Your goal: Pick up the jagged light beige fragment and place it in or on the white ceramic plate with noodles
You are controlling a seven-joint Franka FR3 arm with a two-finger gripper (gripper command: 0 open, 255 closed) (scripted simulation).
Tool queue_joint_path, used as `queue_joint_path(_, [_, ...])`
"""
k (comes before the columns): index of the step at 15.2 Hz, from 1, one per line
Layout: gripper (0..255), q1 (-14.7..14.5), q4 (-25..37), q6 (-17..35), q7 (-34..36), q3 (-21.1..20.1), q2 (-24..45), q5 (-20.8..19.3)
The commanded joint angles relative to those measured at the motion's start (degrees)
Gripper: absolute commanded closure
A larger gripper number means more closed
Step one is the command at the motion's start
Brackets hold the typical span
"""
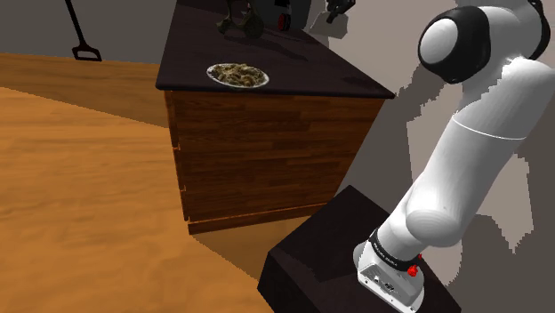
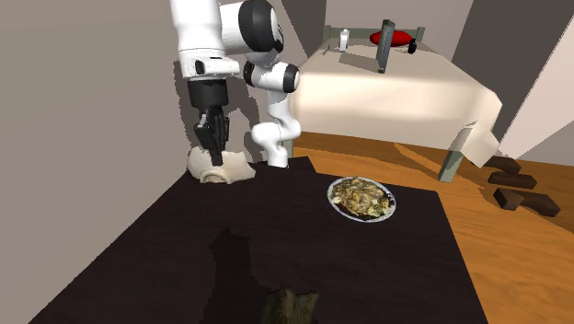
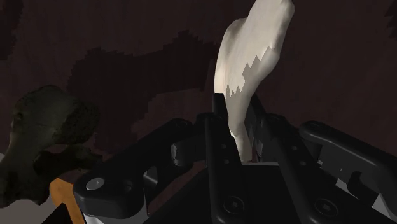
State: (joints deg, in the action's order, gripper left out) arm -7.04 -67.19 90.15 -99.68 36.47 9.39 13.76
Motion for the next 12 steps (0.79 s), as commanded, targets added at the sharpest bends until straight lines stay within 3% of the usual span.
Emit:
queue_joint_path(1, [255,-2.09,-1.47,0.51,2.37,-0.82,-1.63,-1.77])
queue_joint_path(6, [255,-8.35,-7.43,2.78,10.66,-4.5,-7.29,-7.73])
queue_joint_path(12, [255,-13.56,-10.99,3.8,20.15,-9.51,-10.89,-12.41])
